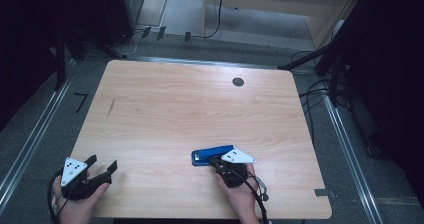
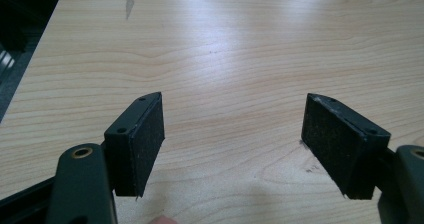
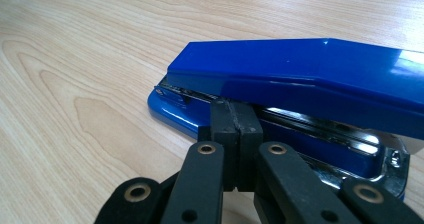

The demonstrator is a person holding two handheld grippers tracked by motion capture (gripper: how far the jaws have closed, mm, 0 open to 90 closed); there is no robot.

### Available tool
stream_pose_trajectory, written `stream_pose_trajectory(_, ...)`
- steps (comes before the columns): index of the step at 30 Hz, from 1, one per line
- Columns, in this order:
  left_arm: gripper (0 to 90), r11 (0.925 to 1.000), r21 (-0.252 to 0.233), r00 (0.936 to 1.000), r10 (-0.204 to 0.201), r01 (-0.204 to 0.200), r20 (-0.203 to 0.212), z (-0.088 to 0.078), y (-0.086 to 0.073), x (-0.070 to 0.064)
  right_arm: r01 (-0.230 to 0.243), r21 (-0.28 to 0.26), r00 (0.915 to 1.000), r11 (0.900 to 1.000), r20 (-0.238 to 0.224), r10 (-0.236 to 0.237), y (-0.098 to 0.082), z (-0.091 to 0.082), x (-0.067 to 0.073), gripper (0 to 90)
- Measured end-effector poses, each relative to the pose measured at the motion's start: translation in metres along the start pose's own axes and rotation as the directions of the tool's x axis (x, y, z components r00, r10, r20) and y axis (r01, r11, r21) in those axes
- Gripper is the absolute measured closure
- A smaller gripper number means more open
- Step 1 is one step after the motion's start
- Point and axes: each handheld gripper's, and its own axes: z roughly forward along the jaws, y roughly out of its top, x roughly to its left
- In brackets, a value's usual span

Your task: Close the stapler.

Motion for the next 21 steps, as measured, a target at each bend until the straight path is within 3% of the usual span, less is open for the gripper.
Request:
stream_pose_trajectory(7,25.7,1.0,0.002,1.0,-0.001,0.001,-0.001,0.0,0.0,0.0,0.004,0.003,0.9997,1.0,-0.025,-0.004,0.0,0.001,0.003,90.0)
stream_pose_trajectory(12,25.7,1.0,0.0,1.0,-0.002,0.002,0.001,0.0,0.0,0.001,0.088,0.026,0.9959,0.996,-0.024,-0.087,0.001,0.008,0.02,90.0)
stream_pose_trajectory(16,25.7,1.0,0.001,1.0,0.001,-0.001,0.002,0.0,0.0,0.001,0.057,0.015,0.9973,0.998,-0.047,-0.056,0.003,0.011,0.02,90.0)
stream_pose_trajectory(21,25.7,1.0,0.001,1.0,0.0,0.0,0.001,0.001,0.001,0.001,0.061,0.016,0.9973,0.998,-0.043,-0.06,0.004,0.012,0.02,90.0)
